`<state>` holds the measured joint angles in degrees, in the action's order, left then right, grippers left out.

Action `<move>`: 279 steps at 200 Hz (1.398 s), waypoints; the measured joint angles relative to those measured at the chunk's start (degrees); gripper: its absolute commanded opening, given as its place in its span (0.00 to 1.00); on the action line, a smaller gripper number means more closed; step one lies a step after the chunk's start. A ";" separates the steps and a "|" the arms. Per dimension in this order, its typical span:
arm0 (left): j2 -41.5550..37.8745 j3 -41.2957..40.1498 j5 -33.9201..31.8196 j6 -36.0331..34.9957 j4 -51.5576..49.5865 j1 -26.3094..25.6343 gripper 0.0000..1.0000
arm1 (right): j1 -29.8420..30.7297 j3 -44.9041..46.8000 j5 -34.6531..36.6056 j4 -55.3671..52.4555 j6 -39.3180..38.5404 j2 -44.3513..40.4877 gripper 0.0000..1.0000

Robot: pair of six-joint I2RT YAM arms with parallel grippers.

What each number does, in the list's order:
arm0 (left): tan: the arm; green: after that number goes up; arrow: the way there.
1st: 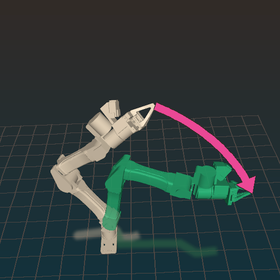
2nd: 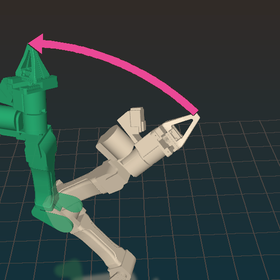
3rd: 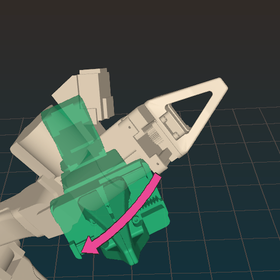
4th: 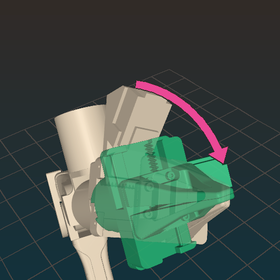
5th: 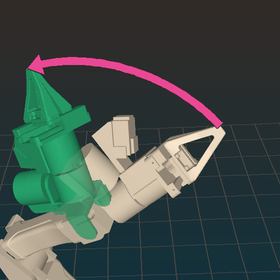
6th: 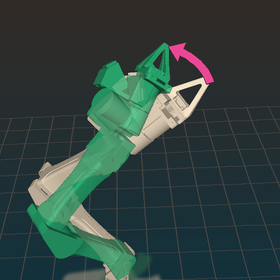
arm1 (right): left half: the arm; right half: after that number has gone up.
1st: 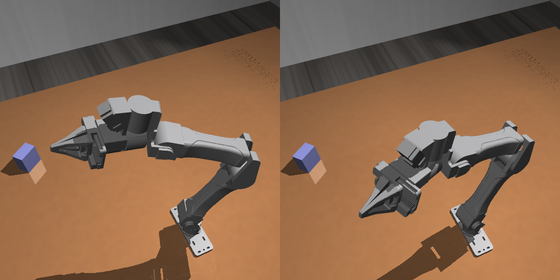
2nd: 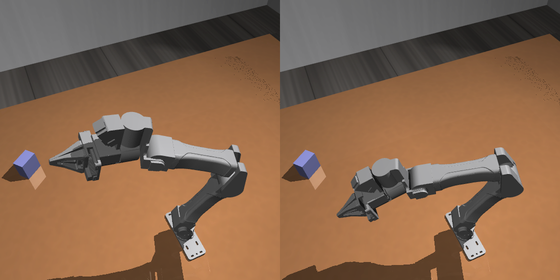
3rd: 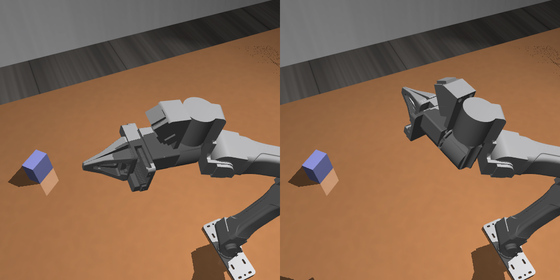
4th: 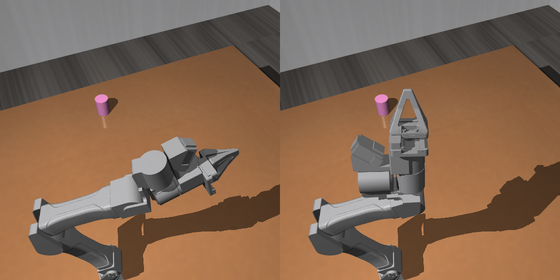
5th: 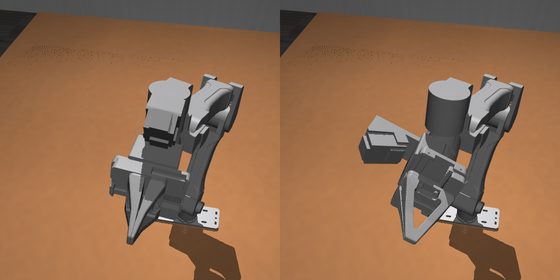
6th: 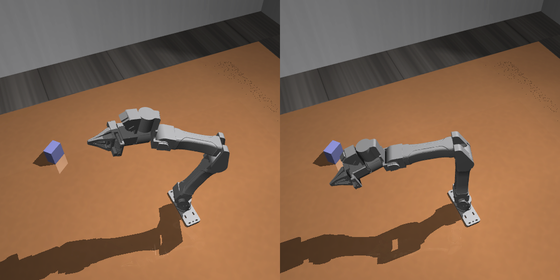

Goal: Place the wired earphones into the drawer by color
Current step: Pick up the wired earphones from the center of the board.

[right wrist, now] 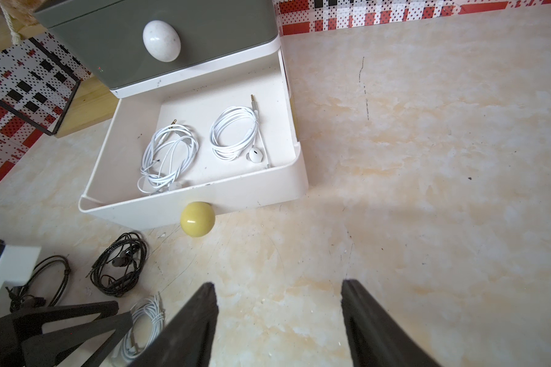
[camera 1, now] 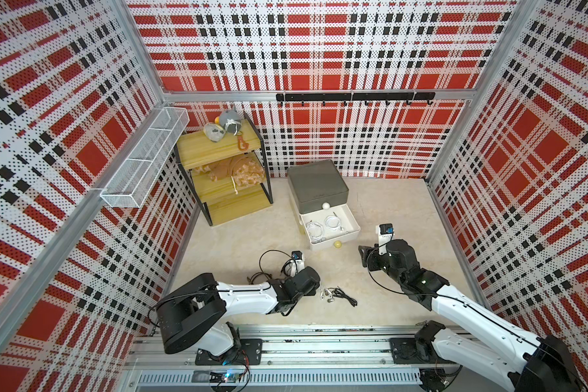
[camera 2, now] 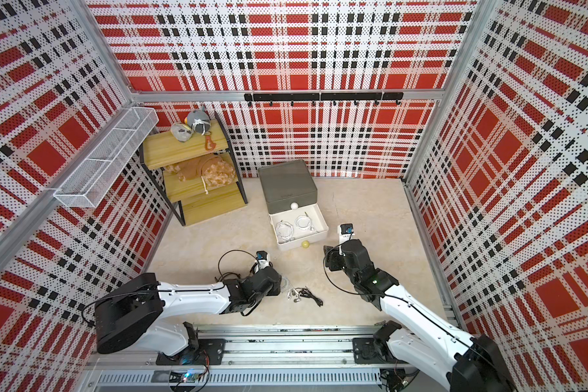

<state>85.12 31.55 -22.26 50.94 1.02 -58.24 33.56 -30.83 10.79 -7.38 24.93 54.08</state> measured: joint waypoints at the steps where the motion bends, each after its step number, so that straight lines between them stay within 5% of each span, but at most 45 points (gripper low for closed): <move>1: 0.04 0.02 0.00 0.00 0.00 0.00 0.43 | 0.00 0.02 0.00 -0.02 0.00 0.00 0.68; 236: 7.21 8.17 -0.44 -5.42 -8.87 -0.76 0.00 | 0.00 1.03 2.36 -1.03 -0.66 -1.51 0.68; 279: 6.40 8.28 -0.98 -6.25 -10.75 -1.07 0.00 | 0.00 1.03 2.40 -1.42 -0.66 -1.70 0.68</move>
<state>91.53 39.83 -23.24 44.69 -9.74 -59.31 33.56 -29.80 13.19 -8.80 24.27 52.38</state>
